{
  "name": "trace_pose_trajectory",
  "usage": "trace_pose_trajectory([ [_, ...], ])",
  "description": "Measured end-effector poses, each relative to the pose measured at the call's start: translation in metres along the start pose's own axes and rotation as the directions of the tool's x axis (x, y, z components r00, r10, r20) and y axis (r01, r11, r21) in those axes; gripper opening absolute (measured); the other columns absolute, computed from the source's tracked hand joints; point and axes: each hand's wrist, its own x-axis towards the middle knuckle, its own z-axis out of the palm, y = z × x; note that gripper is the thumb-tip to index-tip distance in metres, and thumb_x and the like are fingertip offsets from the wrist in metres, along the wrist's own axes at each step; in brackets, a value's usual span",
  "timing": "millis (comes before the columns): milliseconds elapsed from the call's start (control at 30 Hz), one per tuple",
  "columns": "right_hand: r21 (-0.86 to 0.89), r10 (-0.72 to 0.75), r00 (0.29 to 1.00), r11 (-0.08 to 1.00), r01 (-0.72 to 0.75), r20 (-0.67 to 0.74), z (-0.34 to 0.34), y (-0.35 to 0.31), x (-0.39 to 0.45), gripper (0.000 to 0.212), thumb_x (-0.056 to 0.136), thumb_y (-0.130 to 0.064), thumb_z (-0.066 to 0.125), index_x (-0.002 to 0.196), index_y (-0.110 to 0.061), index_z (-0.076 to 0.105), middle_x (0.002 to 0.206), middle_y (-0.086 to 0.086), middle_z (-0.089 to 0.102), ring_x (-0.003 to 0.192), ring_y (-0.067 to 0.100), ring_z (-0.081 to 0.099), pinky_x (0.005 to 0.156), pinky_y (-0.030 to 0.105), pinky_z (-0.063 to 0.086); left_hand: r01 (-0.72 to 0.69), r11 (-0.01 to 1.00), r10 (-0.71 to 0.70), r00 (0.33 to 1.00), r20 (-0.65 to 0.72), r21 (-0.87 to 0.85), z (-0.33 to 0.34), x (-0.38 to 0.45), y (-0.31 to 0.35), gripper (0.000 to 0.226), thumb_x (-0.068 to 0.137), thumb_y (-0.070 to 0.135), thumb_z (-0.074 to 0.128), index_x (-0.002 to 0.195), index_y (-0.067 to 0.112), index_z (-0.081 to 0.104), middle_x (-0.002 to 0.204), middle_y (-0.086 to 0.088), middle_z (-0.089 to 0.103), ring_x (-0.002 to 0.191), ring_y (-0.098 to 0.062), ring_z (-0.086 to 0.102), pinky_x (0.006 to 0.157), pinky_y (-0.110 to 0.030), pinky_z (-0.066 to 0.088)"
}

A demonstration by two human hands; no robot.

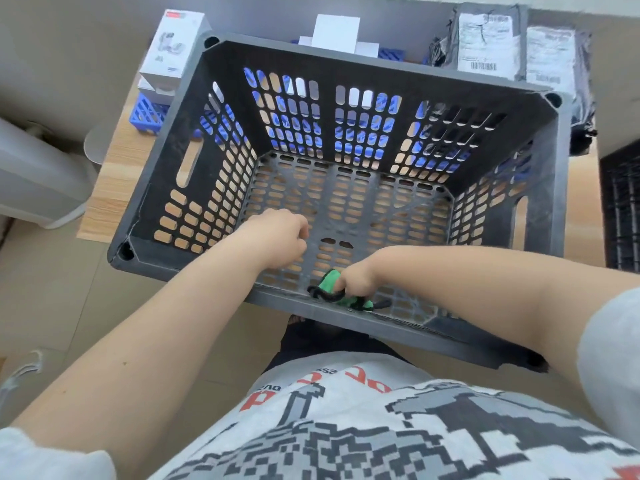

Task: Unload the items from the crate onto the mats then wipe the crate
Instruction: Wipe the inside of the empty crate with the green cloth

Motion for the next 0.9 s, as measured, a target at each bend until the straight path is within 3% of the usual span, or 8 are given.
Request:
trace_pose_trajectory([
  [100,0.012,0.108,0.994,0.994,-0.108,0.031,0.006,0.013,-0.009,0.055,0.097,0.007,0.031,0.147,-0.013,0.038,0.151,0.014,0.035,0.108,0.024,0.044,0.076,0.025,0.042,-0.004,1.0,0.004,1.0,0.019,0.013,0.0,-0.001,0.0,0.035,0.099,0.026,0.043,0.132,0.026,0.052,0.128,-0.005,0.052,0.12,-0.027,0.046,0.087,-0.037,0.04],
  [200,0.018,0.238,0.962,0.97,-0.243,0.134,0.005,0.021,-0.018,0.057,0.098,0.008,0.032,0.151,-0.012,0.031,0.156,0.017,0.024,0.129,0.037,0.044,0.093,0.038,0.051,-0.015,0.999,0.014,1.0,0.022,0.033,0.002,-0.002,0.001,0.035,0.099,0.026,0.044,0.132,0.027,0.052,0.129,-0.004,0.052,0.119,-0.026,0.046,0.087,-0.037,0.04],
  [333,-0.36,0.282,0.955,0.904,-0.232,0.093,-0.001,0.015,-0.039,0.045,0.1,-0.009,0.039,0.145,-0.006,0.039,0.133,0.017,0.056,0.098,0.029,0.063,0.079,0.036,0.054,-0.052,0.997,0.049,0.998,0.047,0.054,0.002,-0.001,0.002,0.033,0.098,0.031,0.046,0.131,0.031,0.051,0.132,-0.003,0.051,0.12,-0.025,0.046,0.091,-0.038,0.042],
  [433,-0.502,0.236,0.969,0.848,-0.168,0.073,0.006,0.014,-0.037,0.042,0.1,-0.005,0.035,0.141,-0.005,0.046,0.14,0.015,0.05,0.107,0.03,0.056,0.089,0.036,0.048,-0.11,0.994,0.11,0.987,0.121,-0.007,0.004,-0.002,0.001,0.037,0.093,0.052,0.055,0.126,0.036,0.053,0.134,0.002,0.051,0.12,-0.02,0.051,0.1,-0.041,0.045],
  [633,0.153,0.245,0.93,0.944,-0.293,0.273,-0.018,0.018,-0.068,0.052,0.097,0.013,0.034,0.145,-0.005,0.038,0.157,0.027,0.012,0.139,0.05,0.025,0.104,0.056,0.042,-0.205,0.968,0.225,0.964,0.144,-0.142,-0.001,-0.016,0.011,0.056,0.083,0.073,0.051,0.129,0.041,0.052,0.138,0.011,0.052,0.123,-0.012,0.051,0.104,-0.038,0.043],
  [767,0.126,0.21,0.971,0.966,-0.224,0.111,-0.029,0.028,-0.108,0.046,0.095,0.011,0.036,0.132,-0.008,0.055,0.138,0.017,0.05,0.113,0.037,0.054,0.099,0.047,0.048,-0.363,0.914,0.393,0.903,0.173,-0.182,-0.011,-0.039,0.027,0.064,0.081,0.078,0.045,0.137,0.048,0.043,0.144,0.02,0.045,0.129,-0.005,0.045,0.108,-0.034,0.038],
  [833,-0.062,0.237,0.968,0.968,-0.242,-0.082,-0.026,0.036,-0.11,0.042,0.098,0.001,0.036,0.134,-0.012,0.055,0.133,0.008,0.054,0.104,0.028,0.056,0.093,0.033,0.049,-0.448,0.886,0.463,0.863,0.204,-0.116,-0.01,-0.053,0.043,0.067,0.079,0.083,0.042,0.138,0.051,0.039,0.145,0.019,0.043,0.129,-0.008,0.046,0.108,-0.038,0.039],
  [900,-0.257,0.237,0.967,0.932,-0.254,-0.094,-0.015,0.039,-0.1,0.038,0.1,-0.007,0.04,0.136,-0.01,0.053,0.137,0.006,0.053,0.111,0.027,0.055,0.092,0.028,0.045,-0.555,0.825,0.526,0.823,0.213,0.106,0.003,-0.064,0.061,0.068,0.083,0.081,0.039,0.14,0.045,0.039,0.141,0.011,0.049,0.125,-0.018,0.05,0.103,-0.04,0.041],
])
